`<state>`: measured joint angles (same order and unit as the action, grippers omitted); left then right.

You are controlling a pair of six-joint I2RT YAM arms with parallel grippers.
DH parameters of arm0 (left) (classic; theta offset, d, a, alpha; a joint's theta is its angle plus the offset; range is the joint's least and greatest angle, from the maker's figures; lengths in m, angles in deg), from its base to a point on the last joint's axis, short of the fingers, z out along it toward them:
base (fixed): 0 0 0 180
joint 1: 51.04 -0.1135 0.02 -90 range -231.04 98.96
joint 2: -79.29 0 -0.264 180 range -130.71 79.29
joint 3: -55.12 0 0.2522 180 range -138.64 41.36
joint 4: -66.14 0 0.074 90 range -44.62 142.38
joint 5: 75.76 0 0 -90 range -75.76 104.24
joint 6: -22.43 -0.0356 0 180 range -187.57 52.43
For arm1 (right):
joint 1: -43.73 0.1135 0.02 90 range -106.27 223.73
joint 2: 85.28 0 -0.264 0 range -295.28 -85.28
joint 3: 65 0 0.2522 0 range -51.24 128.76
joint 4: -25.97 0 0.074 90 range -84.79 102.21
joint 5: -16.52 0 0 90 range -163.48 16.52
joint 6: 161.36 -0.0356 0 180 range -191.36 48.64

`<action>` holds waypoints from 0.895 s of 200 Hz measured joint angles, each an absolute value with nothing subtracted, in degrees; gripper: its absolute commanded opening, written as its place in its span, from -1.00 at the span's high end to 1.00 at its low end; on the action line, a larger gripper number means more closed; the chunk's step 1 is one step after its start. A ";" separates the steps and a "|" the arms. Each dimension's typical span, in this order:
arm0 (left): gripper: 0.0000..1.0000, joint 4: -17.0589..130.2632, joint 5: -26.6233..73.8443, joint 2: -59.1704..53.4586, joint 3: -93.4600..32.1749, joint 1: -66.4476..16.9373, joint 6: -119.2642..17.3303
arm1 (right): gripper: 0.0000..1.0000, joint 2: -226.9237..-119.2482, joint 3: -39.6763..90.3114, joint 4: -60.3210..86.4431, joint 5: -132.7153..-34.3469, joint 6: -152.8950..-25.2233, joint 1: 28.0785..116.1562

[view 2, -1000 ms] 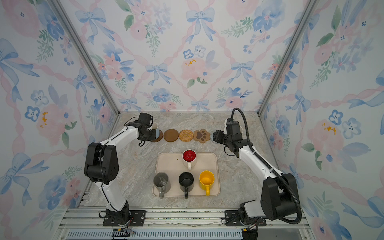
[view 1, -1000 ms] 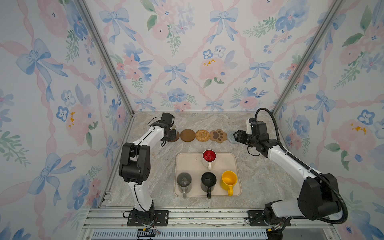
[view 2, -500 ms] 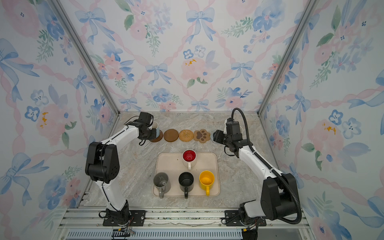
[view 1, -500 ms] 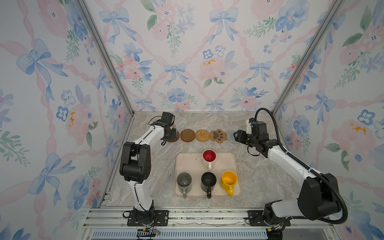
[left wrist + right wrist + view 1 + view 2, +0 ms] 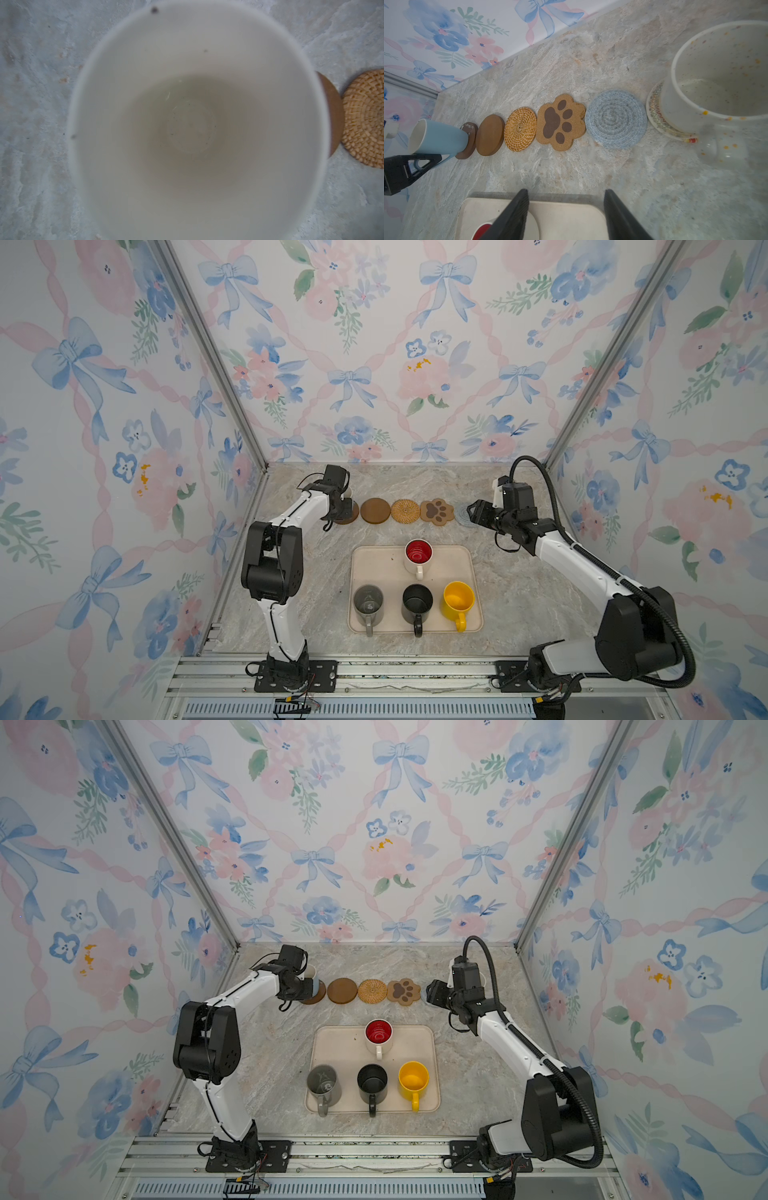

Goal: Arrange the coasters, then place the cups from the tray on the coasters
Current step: 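Lower the light-blue-handled mug onto the chipped wooden coaster and release it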

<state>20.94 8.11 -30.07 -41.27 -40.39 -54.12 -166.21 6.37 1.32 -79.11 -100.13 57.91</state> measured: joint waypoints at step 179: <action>0.05 22.45 8.09 -30.29 -41.27 -40.37 -54.47 | -0.23 -166.21 6.37 0.24 -79.33 -100.13 57.91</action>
